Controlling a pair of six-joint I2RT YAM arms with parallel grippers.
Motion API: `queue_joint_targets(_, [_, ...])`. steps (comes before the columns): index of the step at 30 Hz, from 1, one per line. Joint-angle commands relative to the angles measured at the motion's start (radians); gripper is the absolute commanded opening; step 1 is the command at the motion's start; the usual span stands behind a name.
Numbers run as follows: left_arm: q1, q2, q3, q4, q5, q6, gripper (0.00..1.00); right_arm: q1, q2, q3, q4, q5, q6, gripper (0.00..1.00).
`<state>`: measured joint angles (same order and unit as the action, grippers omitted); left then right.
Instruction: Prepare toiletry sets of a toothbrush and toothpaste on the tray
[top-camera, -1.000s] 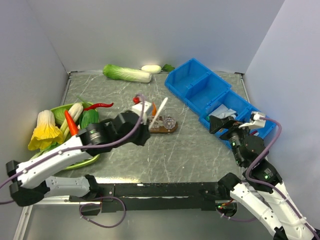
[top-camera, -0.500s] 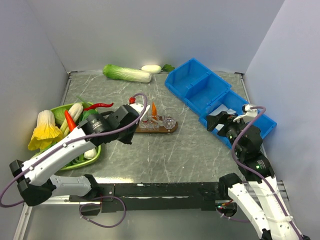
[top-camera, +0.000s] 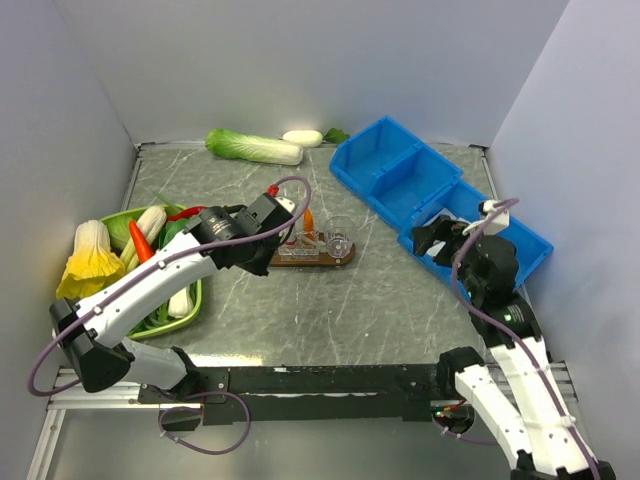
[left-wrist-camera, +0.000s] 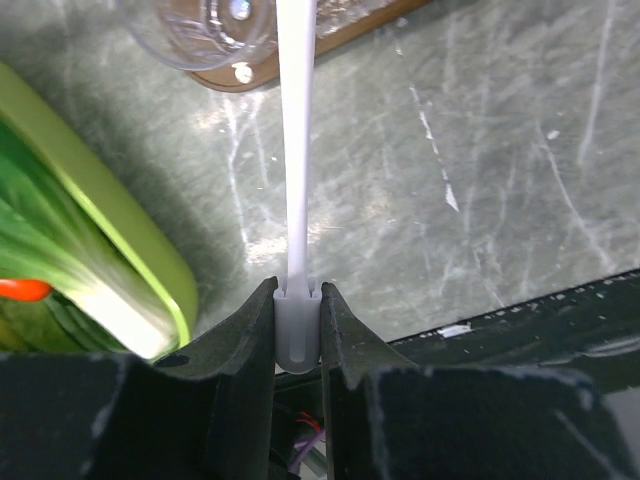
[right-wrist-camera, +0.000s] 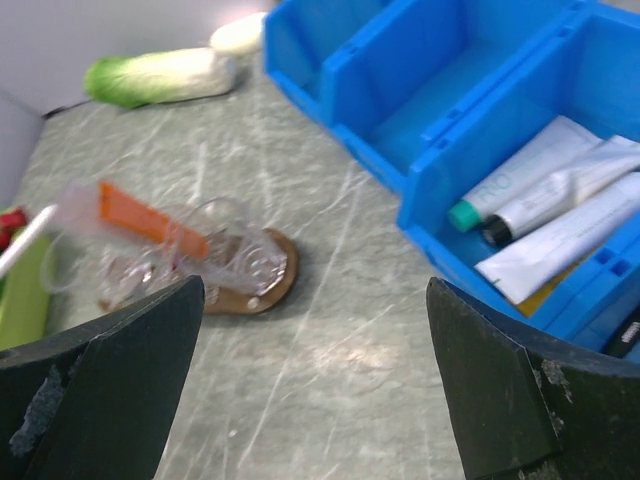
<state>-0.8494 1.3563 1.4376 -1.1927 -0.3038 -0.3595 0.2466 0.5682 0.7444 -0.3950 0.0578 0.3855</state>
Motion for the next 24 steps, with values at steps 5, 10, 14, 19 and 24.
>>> queue_joint_targets(5, [-0.005,-0.003,0.037,-0.037,-0.104,-0.042,0.01,-0.142,0.137,0.059,0.111,0.005,0.018,0.99])
queue_joint_targets(10, [-0.007,-0.029,0.064,-0.083,-0.075,-0.116,0.01,-0.153,0.219,0.141,0.082,0.025,0.026,0.98])
queue_joint_targets(14, [-0.007,-0.056,0.055,-0.114,-0.011,-0.137,0.01,-0.152,0.246,0.158,0.082,0.017,-0.010,0.99])
queue_joint_targets(19, [-0.023,-0.039,0.040,-0.160,0.048,-0.162,0.01,-0.152,0.223,0.110,0.127,-0.007,-0.022,0.99])
queue_joint_targets(24, [-0.030,-0.005,0.044,-0.159,0.106,-0.167,0.01,-0.153,0.193,0.096,0.139,-0.036,-0.020,0.99])
